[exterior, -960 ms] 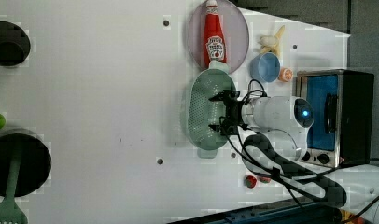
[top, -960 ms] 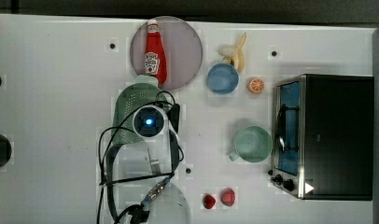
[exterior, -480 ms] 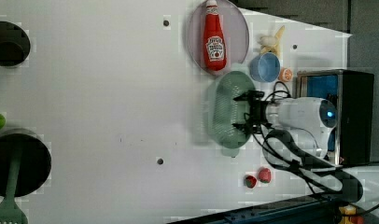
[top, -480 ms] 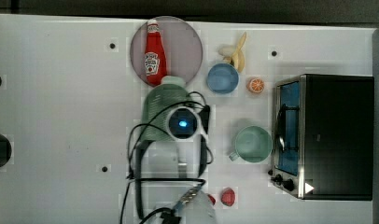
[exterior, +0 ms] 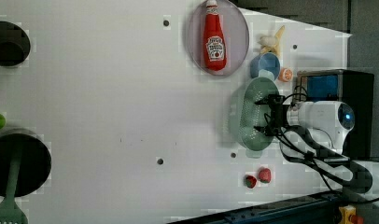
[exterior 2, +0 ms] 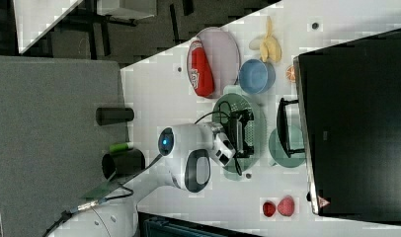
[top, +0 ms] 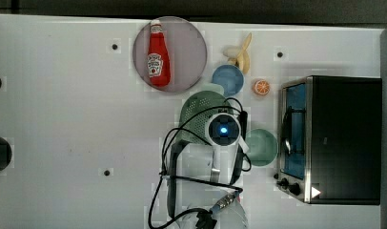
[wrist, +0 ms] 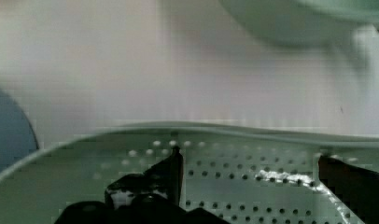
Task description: Drag strainer left to right.
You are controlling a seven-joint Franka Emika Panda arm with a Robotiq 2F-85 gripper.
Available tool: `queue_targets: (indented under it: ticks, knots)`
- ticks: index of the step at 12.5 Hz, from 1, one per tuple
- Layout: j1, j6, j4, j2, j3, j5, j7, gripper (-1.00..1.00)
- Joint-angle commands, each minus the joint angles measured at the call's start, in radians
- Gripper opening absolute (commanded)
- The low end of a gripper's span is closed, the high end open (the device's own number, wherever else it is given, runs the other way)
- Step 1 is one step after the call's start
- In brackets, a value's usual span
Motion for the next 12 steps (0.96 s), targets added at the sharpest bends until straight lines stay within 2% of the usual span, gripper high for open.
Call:
queue_targets:
  ticks: [1, 5, 8, 10, 12]
  knots:
    - [0.016, -0.020, -0.011, -0.026, -0.035, 0.001, -0.113, 1.00]
    - [0.016, -0.028, 0.000, -0.047, -0.040, -0.005, -0.167, 1.00]
    - [0.016, -0.105, 0.000, -0.166, 0.025, -0.007, -0.336, 1.00]
    - [0.016, -0.247, 0.013, -0.287, 0.041, -0.006, -0.454, 1.00]
    - [0.016, -0.467, 0.061, -0.408, 0.046, -0.006, -0.541, 1.00]
